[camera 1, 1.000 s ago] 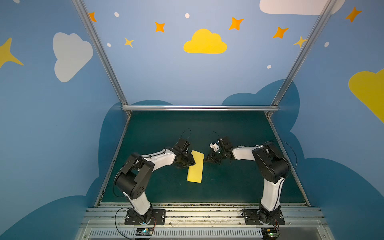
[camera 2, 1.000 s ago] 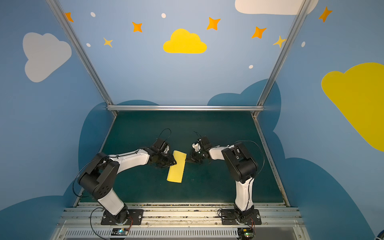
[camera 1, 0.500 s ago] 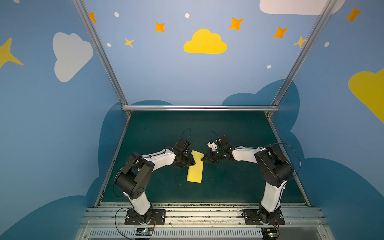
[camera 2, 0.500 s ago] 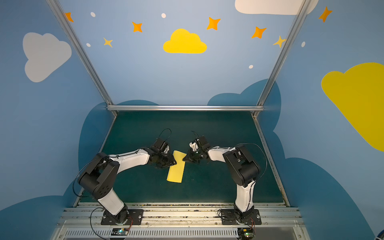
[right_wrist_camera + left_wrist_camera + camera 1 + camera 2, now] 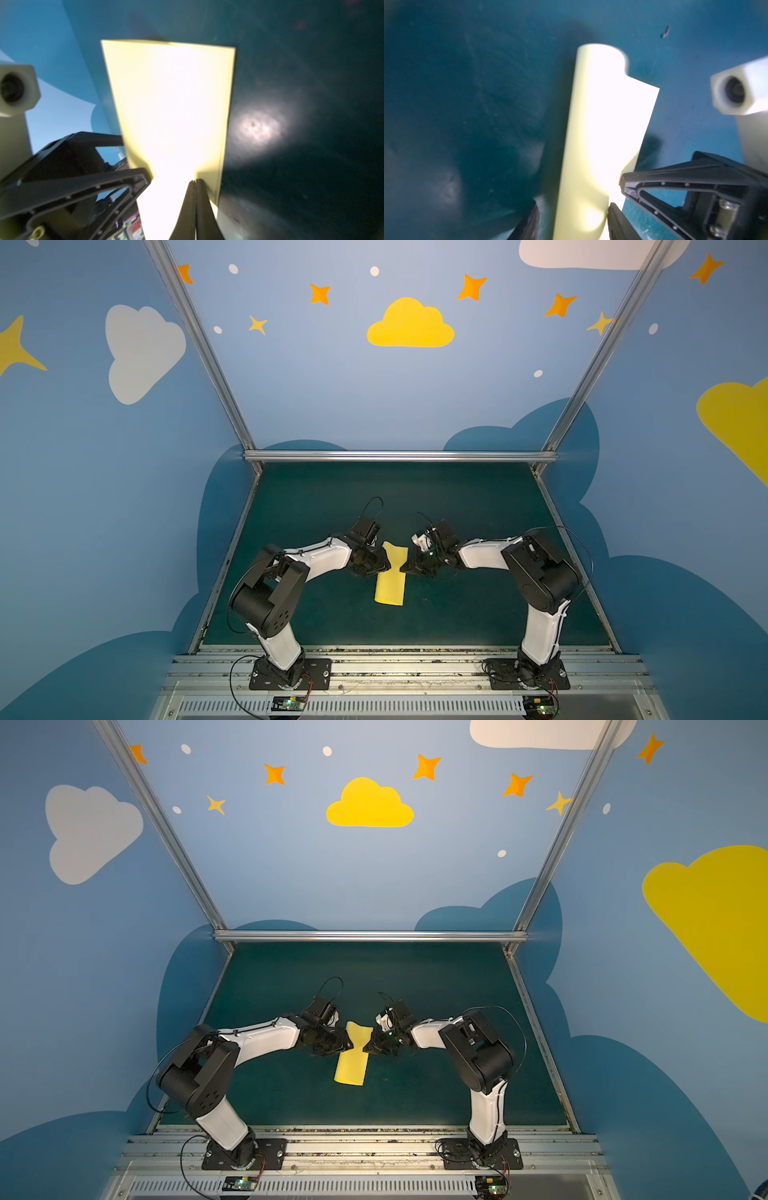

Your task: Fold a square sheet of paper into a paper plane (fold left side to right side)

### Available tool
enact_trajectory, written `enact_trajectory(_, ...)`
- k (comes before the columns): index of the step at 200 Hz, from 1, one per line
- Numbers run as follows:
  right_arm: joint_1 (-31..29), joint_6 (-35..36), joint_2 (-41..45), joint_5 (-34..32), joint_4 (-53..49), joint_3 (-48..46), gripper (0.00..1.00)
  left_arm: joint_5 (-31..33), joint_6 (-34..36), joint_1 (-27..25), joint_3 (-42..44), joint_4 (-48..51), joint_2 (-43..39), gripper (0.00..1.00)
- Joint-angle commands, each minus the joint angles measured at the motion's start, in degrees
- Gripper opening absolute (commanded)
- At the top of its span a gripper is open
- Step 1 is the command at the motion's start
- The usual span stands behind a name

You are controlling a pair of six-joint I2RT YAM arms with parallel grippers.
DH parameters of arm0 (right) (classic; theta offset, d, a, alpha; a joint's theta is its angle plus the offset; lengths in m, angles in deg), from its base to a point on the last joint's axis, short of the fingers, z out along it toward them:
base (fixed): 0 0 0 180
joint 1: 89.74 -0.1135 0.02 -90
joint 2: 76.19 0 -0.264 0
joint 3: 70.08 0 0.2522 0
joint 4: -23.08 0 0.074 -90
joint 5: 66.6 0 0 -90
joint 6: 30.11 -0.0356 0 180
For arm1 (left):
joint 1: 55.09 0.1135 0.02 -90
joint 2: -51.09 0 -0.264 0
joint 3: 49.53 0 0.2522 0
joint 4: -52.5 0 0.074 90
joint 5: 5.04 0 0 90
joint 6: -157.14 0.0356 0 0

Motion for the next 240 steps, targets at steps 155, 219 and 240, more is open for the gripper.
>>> enact_trajectory(155,-1.1,-1.4,-4.5,-5.7,0.1,-4.5,0.0,-18.7,7.8,2.6,-4.8,4.3,-3.2,0.16)
enact_trajectory(219,-1.1,-2.0,-5.3,-6.0,0.9,-5.7,0.0,-13.2,5.2,4.8,3.0,-0.8,-0.6,0.07)
enact_trajectory(240,-1.1,-2.2,-5.7,-5.8,1.7,-6.1,0.0,-11.6,4.7,6.1,5.4,-2.6,-0.2,0.07)
